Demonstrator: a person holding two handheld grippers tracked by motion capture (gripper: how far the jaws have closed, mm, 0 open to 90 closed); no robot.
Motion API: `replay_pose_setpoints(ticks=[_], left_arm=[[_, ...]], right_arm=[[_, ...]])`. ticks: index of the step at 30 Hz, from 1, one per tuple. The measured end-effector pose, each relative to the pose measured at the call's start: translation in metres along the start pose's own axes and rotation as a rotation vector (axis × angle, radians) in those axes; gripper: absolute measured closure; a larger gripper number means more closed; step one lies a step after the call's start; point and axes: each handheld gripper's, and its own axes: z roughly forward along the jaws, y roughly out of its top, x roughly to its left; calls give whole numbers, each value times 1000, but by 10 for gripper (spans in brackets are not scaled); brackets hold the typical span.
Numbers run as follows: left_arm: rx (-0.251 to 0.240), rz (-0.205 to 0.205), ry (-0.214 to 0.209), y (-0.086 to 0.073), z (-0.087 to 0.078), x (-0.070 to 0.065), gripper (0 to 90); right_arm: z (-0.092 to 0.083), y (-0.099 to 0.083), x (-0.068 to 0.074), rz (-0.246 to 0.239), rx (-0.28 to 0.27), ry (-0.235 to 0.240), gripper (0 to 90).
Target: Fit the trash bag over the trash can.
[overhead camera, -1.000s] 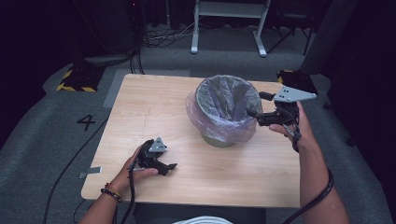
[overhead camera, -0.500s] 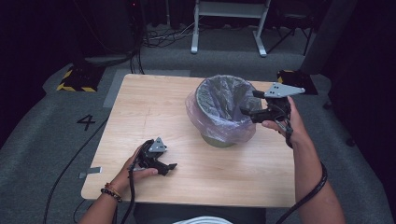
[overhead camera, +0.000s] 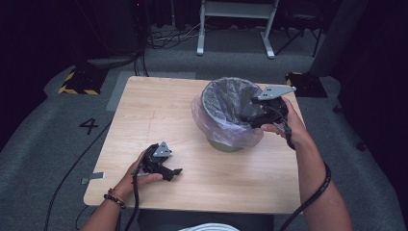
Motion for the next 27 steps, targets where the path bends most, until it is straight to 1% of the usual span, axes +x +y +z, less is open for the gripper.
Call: replay_pose_setpoints(ticks=[3, 4, 5, 8, 10, 12, 13, 17, 23, 26, 27], left_arm=[[1, -1, 0, 0, 0, 0, 145], [0, 0, 0, 0, 0, 0, 144], [1, -1, 0, 0, 0, 0, 144], [1, 0, 0, 0, 0, 0, 144], [1, -1, 0, 0, 0, 0, 145], [1, -1, 0, 0, 0, 0, 145], [1, -1, 0, 0, 0, 0, 144], [1, -1, 0, 0, 0, 0, 144], [1, -1, -1, 0, 0, 0, 144], [0, 0, -1, 0, 0, 0, 144], [0, 0, -1, 0, 0, 0, 144]], right_arm=[[2, 2, -1, 4, 24, -7, 197], [3, 3, -2, 14, 35, -7, 197], [3, 3, -2, 14, 35, -7, 197], [6, 3, -4, 33, 70, 4, 194], [9, 3, -5, 30, 93, -11, 194], [9, 3, -6, 32, 93, -20, 195], [10, 3, -7, 39, 103, -22, 195], [11, 3, -7, 38, 109, -19, 195], [16, 5, -8, 38, 148, -23, 195], [18, 6, -8, 34, 168, -33, 192], [18, 6, -8, 32, 177, -26, 190]])
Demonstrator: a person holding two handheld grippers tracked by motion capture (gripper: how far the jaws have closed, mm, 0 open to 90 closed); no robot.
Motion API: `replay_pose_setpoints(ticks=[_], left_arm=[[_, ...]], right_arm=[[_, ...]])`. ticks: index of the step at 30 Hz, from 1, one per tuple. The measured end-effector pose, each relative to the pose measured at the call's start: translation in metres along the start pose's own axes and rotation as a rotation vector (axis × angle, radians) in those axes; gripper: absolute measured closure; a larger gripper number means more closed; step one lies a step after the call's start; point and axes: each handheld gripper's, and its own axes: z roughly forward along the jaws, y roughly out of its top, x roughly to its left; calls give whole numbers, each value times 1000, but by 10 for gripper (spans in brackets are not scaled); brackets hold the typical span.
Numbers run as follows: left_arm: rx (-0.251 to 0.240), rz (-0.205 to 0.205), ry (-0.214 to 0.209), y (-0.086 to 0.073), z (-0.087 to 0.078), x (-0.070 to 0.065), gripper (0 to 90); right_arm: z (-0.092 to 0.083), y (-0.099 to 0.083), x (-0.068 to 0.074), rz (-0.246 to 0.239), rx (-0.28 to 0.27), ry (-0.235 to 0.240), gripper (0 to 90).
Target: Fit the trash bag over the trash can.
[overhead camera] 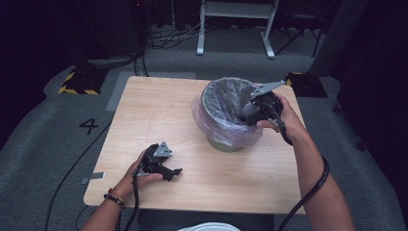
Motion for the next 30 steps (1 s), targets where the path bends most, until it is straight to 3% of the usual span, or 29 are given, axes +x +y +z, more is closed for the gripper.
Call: replay_pose_setpoints(ticks=[13, 24, 30], left_arm=[[0, 0, 0, 0, 0, 0, 144], [1, -1, 0, 0, 0, 0, 144], [1, 0, 0, 0, 0, 0, 144]], right_arm=[[6, 2, -1, -5, 84, 41, 173], [9, 2, -5, 61, 130, 94, 181], [10, 1, -9, 72, 144, 120, 175]])
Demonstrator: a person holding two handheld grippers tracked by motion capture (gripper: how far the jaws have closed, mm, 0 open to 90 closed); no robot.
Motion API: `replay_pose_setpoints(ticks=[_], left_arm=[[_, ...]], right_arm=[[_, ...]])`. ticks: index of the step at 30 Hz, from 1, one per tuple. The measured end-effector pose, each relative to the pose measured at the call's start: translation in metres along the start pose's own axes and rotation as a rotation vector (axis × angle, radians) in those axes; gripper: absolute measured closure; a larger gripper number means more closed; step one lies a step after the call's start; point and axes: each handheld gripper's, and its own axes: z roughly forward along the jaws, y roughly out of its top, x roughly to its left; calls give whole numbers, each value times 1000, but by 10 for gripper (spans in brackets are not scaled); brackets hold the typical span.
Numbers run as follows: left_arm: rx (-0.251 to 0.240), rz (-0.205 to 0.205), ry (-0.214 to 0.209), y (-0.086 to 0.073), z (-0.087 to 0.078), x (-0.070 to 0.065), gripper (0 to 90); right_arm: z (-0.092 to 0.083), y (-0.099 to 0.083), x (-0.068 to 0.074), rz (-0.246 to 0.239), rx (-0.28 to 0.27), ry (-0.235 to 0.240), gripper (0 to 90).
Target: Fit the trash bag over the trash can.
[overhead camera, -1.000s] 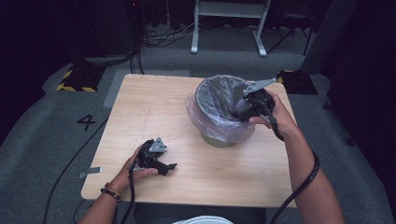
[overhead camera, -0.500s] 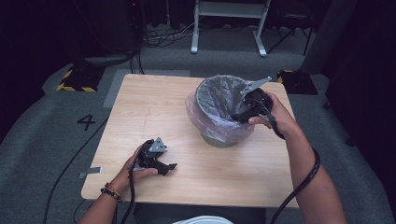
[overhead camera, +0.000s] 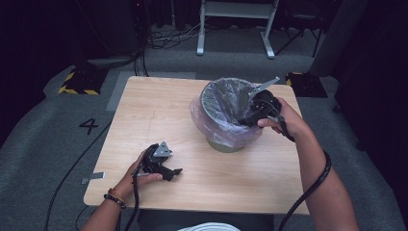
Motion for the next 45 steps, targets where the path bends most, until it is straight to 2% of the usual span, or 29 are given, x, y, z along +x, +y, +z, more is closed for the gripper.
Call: replay_pose_setpoints(ticks=[14, 21, 45], left_arm=[[1, -1, 0, 0, 0, 0, 144], [0, -1, 0, 0, 0, 0, 144], [0, 0, 0, 0, 0, 0, 144]], right_arm=[[0, 3, 1, -15, 37, -8, 174], [0, 2, 1, -9, 20, -8, 182], [-6, 2, 9, -38, -31, -39, 208]])
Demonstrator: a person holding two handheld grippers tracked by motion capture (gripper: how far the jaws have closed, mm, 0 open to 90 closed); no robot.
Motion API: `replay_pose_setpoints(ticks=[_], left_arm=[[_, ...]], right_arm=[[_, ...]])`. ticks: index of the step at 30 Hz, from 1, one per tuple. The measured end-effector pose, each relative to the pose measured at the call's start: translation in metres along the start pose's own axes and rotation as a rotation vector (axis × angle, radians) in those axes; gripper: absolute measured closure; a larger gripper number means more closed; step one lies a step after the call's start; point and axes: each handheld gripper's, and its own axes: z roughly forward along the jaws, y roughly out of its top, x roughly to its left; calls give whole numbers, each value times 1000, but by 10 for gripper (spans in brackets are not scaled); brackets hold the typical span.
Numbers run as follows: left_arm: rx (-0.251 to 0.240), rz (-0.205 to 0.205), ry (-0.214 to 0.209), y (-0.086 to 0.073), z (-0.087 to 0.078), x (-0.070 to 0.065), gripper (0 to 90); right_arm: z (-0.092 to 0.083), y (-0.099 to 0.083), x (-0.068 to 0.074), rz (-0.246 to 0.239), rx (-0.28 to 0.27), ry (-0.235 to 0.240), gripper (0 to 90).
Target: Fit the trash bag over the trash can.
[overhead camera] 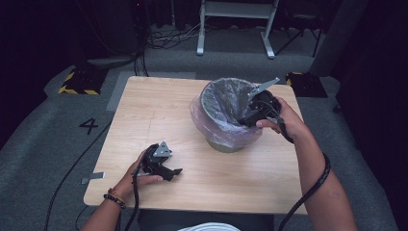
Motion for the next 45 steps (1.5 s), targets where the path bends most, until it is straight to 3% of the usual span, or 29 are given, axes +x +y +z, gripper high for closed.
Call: replay_pose_setpoints(ticks=[19, 24, 45], left_arm=[[0, -1, 0, 0, 0, 0, 144], [0, -1, 0, 0, 0, 0, 144], [1, -1, 0, 0, 0, 0, 144]], right_arm=[[-21, -6, 6, -47, -76, -35, 189], [-22, -7, 8, -54, -83, -59, 191], [-36, -8, 18, -88, -123, -75, 197]])
